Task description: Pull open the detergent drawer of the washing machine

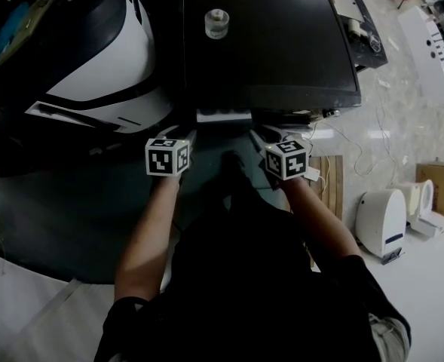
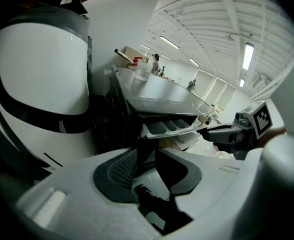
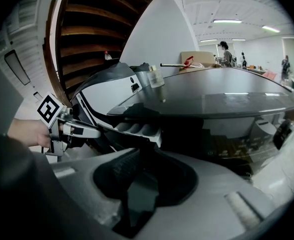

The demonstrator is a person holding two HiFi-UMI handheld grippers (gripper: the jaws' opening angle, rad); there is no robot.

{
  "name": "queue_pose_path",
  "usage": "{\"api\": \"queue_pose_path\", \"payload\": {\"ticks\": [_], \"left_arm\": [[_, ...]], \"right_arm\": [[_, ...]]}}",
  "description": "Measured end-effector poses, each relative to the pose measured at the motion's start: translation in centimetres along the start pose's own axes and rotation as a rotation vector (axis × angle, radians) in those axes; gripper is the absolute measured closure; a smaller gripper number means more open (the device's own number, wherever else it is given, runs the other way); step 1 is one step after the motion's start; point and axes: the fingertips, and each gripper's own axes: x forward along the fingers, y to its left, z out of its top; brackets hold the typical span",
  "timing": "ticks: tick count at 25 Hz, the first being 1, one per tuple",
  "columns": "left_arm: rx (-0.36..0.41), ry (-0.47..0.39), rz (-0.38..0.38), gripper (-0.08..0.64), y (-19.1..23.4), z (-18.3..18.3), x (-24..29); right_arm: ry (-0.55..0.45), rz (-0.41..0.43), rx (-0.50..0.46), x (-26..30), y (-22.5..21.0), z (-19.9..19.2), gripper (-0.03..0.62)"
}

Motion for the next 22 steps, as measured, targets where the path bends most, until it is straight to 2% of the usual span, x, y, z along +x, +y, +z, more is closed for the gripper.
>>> {"api": "queue_pose_path", "payload": {"ticks": [2, 5, 9, 16, 22], "left_arm": [[-0.019, 0.000, -0.011, 0.446, 0.2, 0.1, -0.1], [0.011, 0.000, -0.004, 0.426, 0.5, 0.4, -0.2], [0.022, -0.017, -0.022, 0.400, 0.2, 0.6, -0.3], [0.037, -0.046, -0.053, 0.389, -0.6, 1.1, -1.0], [0.059, -0.026, -0.072, 0.402, -0.9, 0.2, -1.6]], "right_arm": [[-0.001, -0.002, -0.014, -0.1, -0.2, 0.2, 0.499], [0.010, -0.007, -0.083, 0.1, -0.3, 0.6, 0.491], [0.018, 0.020, -0.107, 0.1, 0.5, 0.6, 0.486], [0.025, 0.036, -0.093, -0.6, 1.2, 0.2, 0.485], [0.021, 0.025, -0.074, -1.3, 1.8, -0.6, 0.488]]}}
